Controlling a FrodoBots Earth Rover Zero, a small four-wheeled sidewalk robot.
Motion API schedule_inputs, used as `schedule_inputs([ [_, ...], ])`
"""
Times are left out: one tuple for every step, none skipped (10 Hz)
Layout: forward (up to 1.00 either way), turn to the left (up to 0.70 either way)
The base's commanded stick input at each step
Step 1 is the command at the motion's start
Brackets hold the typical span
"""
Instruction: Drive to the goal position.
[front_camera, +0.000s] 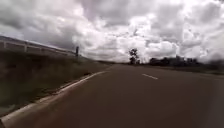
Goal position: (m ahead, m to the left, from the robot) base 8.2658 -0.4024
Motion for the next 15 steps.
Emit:
schedule_inputs([
  [1.00,0.00],
  [1.00,0.00],
  [1.00,0.00],
  [1.00,0.00],
  [1.00,-0.28],
  [1.00,-0.22],
  [1.00,-0.16],
  [1.00,-0.08],
  [1.00,-0.01],
  [1.00,0.00],
  [1.00,0.00],
  [1.00,0.00],
  [1.00,0.00],
  [1.00,0.00],
  [1.00,0.00],
])
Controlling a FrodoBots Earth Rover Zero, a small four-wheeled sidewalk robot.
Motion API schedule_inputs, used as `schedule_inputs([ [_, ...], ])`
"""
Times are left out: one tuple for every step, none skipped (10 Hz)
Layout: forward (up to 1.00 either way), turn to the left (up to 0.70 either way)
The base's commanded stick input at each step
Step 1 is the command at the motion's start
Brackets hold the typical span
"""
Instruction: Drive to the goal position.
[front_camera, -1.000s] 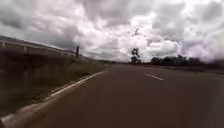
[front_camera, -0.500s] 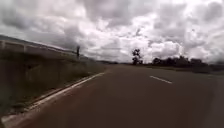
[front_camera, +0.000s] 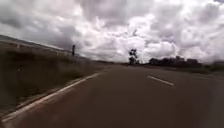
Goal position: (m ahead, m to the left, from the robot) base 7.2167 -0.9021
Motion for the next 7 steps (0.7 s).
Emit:
schedule_inputs([
  [1.00,0.00],
  [1.00,0.00],
  [1.00,0.00],
  [1.00,0.00],
  [1.00,0.00],
  [1.00,0.00],
  [1.00,0.00],
])
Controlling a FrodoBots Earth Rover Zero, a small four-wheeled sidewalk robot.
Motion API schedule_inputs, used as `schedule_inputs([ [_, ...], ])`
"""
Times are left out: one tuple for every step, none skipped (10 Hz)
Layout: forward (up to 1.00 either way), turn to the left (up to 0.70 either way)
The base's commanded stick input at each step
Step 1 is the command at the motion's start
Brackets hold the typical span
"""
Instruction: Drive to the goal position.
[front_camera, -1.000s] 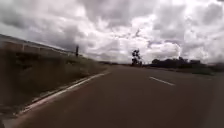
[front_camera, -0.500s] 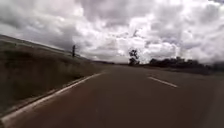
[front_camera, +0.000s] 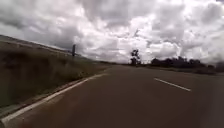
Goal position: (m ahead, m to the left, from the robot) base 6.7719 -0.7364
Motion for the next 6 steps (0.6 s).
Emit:
schedule_inputs([
  [1.00,-0.36],
  [1.00,-0.29],
  [1.00,-0.21],
  [1.00,-0.10],
  [1.00,0.00],
  [1.00,0.00],
])
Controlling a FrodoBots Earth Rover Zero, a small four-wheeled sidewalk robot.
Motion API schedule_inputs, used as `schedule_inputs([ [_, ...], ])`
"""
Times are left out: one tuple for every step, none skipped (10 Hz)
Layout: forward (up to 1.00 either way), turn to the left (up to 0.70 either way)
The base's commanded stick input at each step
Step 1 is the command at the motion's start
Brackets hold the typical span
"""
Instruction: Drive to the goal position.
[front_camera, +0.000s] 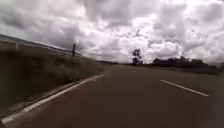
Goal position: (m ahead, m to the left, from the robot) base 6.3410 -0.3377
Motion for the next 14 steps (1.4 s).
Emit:
schedule_inputs([
  [1.00,0.00],
  [1.00,0.00],
  [1.00,0.00],
  [1.00,0.00],
  [1.00,0.00],
  [1.00,0.00],
  [1.00,0.00],
  [1.00,0.00],
  [1.00,0.00],
  [1.00,0.00],
  [1.00,-0.02],
  [1.00,-0.04],
  [1.00,-0.14],
  [1.00,-0.27],
])
